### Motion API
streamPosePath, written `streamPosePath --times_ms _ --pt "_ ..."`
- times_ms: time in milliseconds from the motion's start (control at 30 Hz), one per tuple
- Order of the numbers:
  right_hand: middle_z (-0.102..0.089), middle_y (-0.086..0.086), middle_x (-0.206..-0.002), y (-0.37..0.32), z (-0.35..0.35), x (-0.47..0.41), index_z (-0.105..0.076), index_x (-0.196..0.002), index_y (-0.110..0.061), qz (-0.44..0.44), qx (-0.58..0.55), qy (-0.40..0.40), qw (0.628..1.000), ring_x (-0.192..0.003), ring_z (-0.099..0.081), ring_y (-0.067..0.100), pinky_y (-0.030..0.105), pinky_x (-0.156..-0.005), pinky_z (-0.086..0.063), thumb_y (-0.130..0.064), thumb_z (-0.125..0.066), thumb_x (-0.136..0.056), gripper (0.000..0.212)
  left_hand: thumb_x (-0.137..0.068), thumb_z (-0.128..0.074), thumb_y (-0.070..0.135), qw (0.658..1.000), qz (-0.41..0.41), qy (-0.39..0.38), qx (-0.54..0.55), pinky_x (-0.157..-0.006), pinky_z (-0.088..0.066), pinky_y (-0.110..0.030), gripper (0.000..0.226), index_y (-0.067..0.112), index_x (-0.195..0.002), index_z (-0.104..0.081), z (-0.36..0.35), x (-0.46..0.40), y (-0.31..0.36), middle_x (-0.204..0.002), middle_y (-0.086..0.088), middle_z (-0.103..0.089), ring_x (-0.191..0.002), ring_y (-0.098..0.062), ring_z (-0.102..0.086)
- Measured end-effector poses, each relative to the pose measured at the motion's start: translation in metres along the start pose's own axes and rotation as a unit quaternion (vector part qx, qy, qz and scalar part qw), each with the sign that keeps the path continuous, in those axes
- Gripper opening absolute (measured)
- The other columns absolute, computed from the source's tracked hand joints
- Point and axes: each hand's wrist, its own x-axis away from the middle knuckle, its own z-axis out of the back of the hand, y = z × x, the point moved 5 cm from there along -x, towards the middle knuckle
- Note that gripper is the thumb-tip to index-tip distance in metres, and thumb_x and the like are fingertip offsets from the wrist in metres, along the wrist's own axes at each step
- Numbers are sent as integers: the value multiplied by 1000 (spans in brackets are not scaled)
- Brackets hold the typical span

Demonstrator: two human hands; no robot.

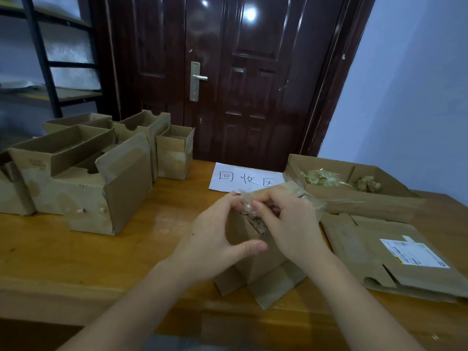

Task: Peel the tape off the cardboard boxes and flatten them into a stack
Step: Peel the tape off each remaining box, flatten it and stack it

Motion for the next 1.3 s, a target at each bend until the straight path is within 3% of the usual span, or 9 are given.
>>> streamPosePath --times_ms 100,233,433,733,867,1000,1100,1200,1300 --pt "-73 -15 -85 4 0 -5 -77 -96 -25 -32 -57 -52 997 -81 -69 2 31 -78 -58 -22 -78 -89 8 -73 -58 92 999 4 31 8 -112 -37 -35 62 56 -119 -40 -8 6 9 -144 41 -38 -148 14 -14" --pt "-72 -19 -87 4 -1 -15 -78 -104 -27 -28 -40 -109 993 -83 -68 3 32 -82 -58 -23 -79 -87 17 -84 -63 74 996 -1 81 21 -111 -24 -20 40 52 -112 -45 -17 11 11 -134 57 -30 -147 18 -10" --pt "-75 -16 -89 2 -7 -24 -79 -102 -33 11 25 -109 994 -81 -65 4 32 -78 -54 -29 -72 -91 13 -96 -46 72 993 -41 107 -4 -118 -19 -26 41 44 -125 -55 -26 20 14 -162 18 -37 -156 -3 -13" --pt "-62 -2 -97 12 4 -29 -80 -96 -12 59 8 11 998 -72 -60 12 29 -70 -52 3 -63 -94 23 -96 -44 73 993 -43 95 -49 -117 -22 -27 42 42 -119 -60 -19 16 10 -160 15 -37 -155 -2 -17" --pt "-66 -1 -109 5 -6 -22 -80 -103 -18 109 59 -122 985 -99 -58 13 29 -89 -48 -7 -61 -95 24 -94 -40 77 995 -40 77 -48 -116 -17 -23 46 42 -118 -59 -15 10 5 -159 19 -34 -154 3 -12" --pt "-63 -11 -112 6 -8 -21 -78 -99 -34 47 13 -206 977 -111 -52 6 32 -97 -44 -31 -51 -97 27 -94 -39 77 995 -35 72 -52 -117 -12 -26 46 43 -118 -58 -17 10 1 -159 23 -28 -153 6 -8" --pt "-65 -10 -105 7 -5 -24 -79 -96 -34 8 -16 -213 977 -100 -57 3 32 -89 -49 -41 -54 -101 27 -94 -38 77 996 -40 78 -34 -119 -19 -33 46 43 -119 -58 -18 11 2 -161 20 -31 -154 2 -11" --pt "-70 -3 -90 7 -6 -26 -73 -94 -25 -12 -30 -160 987 -84 -63 14 39 -82 -53 -20 -74 -91 5 -97 -45 68 993 -63 80 -51 -120 -26 -36 42 36 -118 -61 -16 11 6 -159 9 -41 -155 -6 -19" --pt "-73 0 -83 12 -7 -28 -54 -96 -24 -84 -115 -126 982 -68 -63 12 36 -70 -55 -6 -78 -82 33 -98 -53 55 984 -105 79 -123 -120 -30 -34 33 28 -113 -65 -12 7 12 -147 7 -56 -148 -5 -33"
